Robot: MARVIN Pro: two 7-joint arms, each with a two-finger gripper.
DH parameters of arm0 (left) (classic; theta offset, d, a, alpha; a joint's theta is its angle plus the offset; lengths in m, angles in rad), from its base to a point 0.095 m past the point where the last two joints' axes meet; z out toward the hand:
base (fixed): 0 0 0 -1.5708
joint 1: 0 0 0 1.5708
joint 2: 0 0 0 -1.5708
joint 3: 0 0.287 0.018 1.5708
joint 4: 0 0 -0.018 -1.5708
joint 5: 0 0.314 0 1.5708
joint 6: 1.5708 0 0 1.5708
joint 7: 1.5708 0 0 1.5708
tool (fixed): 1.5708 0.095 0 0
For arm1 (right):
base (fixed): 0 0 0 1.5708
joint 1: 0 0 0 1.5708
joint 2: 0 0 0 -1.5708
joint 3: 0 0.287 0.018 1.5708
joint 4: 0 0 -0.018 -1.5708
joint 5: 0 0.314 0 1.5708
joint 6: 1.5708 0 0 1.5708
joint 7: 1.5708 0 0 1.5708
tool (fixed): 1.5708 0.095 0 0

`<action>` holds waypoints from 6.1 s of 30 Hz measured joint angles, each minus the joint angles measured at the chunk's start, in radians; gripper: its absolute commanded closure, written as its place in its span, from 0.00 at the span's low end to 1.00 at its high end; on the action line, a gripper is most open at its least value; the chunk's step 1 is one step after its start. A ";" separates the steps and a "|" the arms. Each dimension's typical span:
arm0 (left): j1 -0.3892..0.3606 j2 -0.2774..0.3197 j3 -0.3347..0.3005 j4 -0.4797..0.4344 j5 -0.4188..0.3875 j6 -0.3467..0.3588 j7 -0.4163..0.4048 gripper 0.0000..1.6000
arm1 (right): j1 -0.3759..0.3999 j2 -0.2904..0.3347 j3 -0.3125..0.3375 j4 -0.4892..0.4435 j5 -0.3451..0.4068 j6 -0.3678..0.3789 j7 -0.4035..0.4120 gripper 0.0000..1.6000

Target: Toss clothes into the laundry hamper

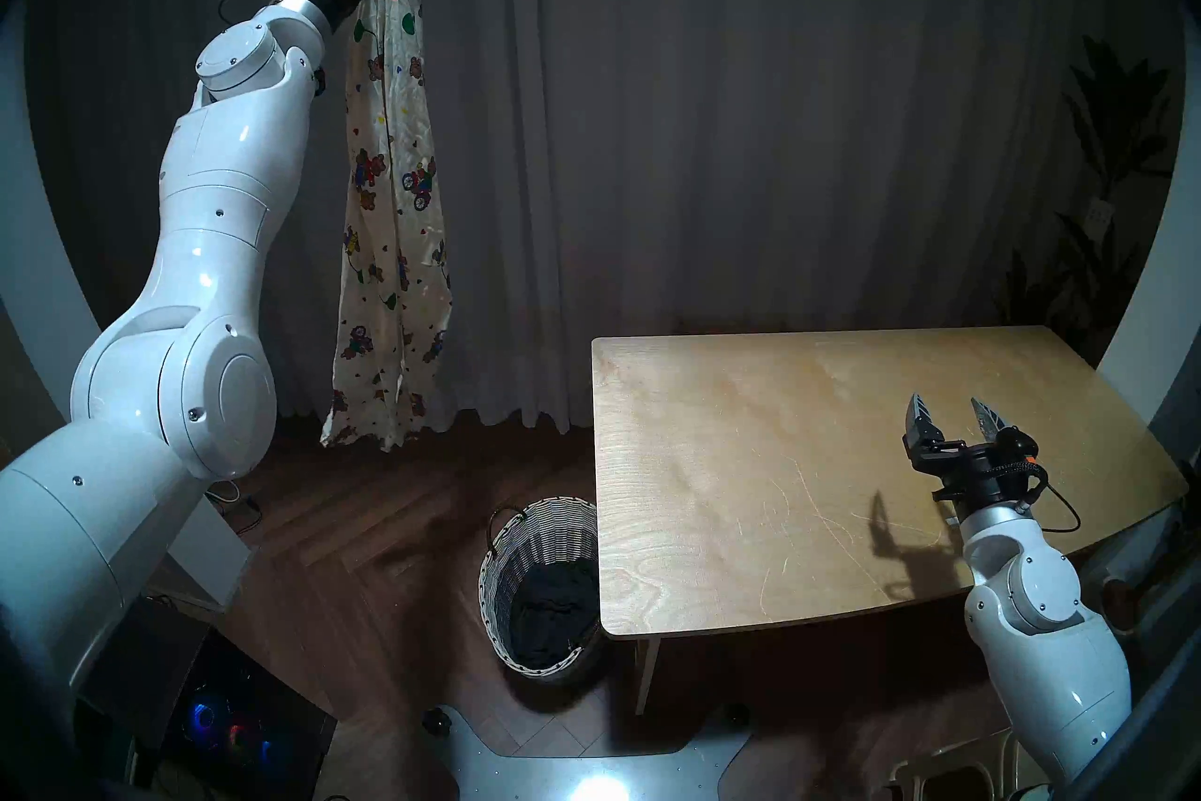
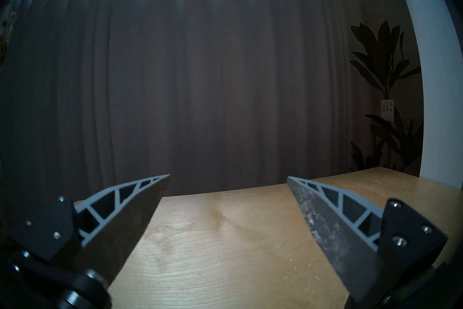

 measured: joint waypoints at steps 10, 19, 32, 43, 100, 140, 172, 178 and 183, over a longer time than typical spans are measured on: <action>0.102 0.061 -0.067 -0.092 -0.038 0.017 -0.062 1.00 | -0.044 0.010 0.033 -0.015 0.055 0.023 0.058 0.00; 0.253 0.084 -0.111 -0.191 -0.077 0.082 -0.139 1.00 | -0.062 0.014 0.047 -0.019 0.077 0.037 0.083 0.00; 0.436 0.016 -0.140 -0.356 -0.149 0.052 -0.202 1.00 | -0.067 0.016 0.053 -0.020 0.089 0.037 0.098 0.00; 0.548 -0.076 -0.123 -0.491 -0.146 -0.013 -0.106 1.00 | -0.066 0.017 0.055 -0.021 0.093 0.037 0.104 0.00; 1.126 -0.240 -0.014 -0.554 -0.110 -0.147 -0.063 1.00 | -0.061 0.018 0.055 -0.019 0.083 0.037 0.103 0.00; 1.213 -0.212 0.105 -0.201 0.056 -0.235 0.197 1.00 | -0.061 0.018 0.056 -0.021 0.081 0.038 0.102 0.00; 0.950 -0.184 0.075 0.153 0.109 -0.173 0.159 1.00 | -0.059 0.018 0.055 -0.019 0.080 0.038 0.103 0.00; 0.927 -0.198 0.087 0.284 0.115 -0.204 0.154 1.00 | -0.059 0.018 0.056 -0.019 0.080 0.038 0.103 0.00; 0.901 -0.208 0.103 0.412 0.129 -0.224 0.150 1.00 | -0.059 0.018 0.055 -0.019 0.080 0.038 0.103 0.00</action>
